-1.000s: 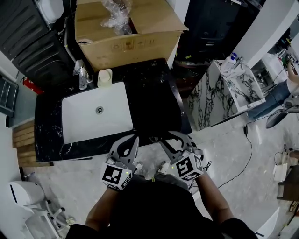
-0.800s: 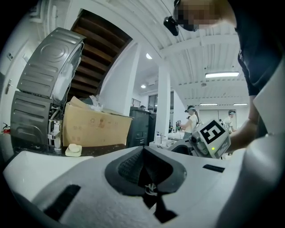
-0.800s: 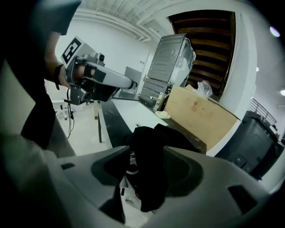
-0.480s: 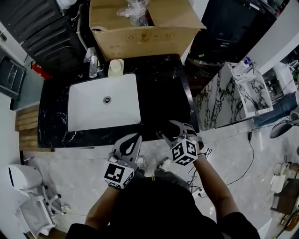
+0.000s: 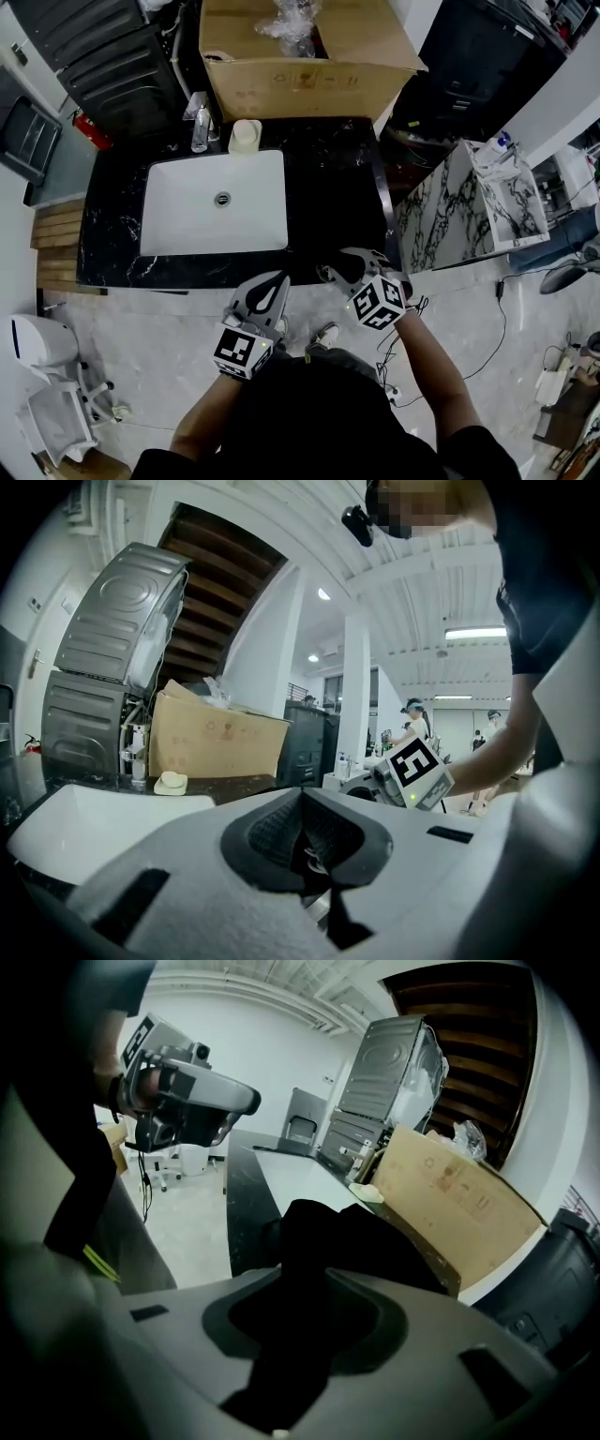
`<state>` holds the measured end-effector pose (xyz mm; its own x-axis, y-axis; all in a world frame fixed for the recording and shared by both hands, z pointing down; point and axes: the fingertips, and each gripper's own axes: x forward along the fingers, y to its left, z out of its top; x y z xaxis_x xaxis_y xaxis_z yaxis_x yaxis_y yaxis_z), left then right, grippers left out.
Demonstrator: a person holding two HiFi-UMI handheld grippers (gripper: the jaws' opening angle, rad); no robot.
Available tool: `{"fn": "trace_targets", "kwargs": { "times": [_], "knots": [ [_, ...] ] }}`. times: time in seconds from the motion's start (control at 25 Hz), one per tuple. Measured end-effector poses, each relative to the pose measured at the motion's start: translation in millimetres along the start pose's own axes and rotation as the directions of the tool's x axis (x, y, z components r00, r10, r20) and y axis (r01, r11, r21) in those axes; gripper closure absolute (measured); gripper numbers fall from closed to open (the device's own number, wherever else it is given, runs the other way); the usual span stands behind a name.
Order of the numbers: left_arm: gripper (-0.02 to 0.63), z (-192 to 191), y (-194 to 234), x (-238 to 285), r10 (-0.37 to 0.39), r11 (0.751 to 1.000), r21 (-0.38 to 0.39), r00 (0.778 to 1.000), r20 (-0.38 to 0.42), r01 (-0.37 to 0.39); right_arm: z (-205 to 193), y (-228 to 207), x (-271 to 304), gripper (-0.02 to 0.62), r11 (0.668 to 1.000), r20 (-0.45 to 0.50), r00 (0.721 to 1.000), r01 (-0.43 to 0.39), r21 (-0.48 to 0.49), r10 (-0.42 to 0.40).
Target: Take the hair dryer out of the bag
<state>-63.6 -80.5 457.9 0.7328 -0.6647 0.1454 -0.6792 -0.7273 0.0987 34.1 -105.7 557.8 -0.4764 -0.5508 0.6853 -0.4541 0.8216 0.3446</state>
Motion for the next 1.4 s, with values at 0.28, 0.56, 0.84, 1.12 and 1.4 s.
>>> {"fn": "trace_targets", "kwargs": {
  "times": [0.28, 0.56, 0.84, 1.12, 1.4],
  "knots": [
    [0.586, -5.1, -11.1, 11.3, -0.012, 1.000, 0.003, 1.000, -0.007, 0.012, 15.5, -24.4, -19.4, 0.555, 0.997, 0.079, 0.997, 0.010, 0.081, -0.016],
    [0.586, -13.7, -33.2, 37.9, -0.021, 0.999, 0.044, 1.000, 0.002, 0.021, 32.4, -58.5, -24.5, 0.563, 0.981, 0.162, 0.986, 0.002, 0.194, -0.034],
    [0.586, -33.2, -52.1, 75.3, -0.016, 0.998, 0.057, 0.998, -0.061, 0.020, 40.4, -66.2, -31.5, 0.565, 0.971, 0.213, 0.977, -0.030, 0.237, -0.021],
    [0.584, -45.5, -51.7, 120.8, 0.055, 0.996, 0.077, 0.992, -0.110, -0.047, 46.9, -78.9, -36.3, 0.565, 0.969, 0.247, 0.969, -0.043, 0.243, -0.019],
    [0.569, -79.6, -41.8, 143.0, 0.141, 0.989, 0.082, 0.966, -0.219, -0.126, 48.3, -79.6, -39.4, 0.565, 0.969, 0.270, 0.963, -0.054, 0.241, -0.013]
  ]
}}
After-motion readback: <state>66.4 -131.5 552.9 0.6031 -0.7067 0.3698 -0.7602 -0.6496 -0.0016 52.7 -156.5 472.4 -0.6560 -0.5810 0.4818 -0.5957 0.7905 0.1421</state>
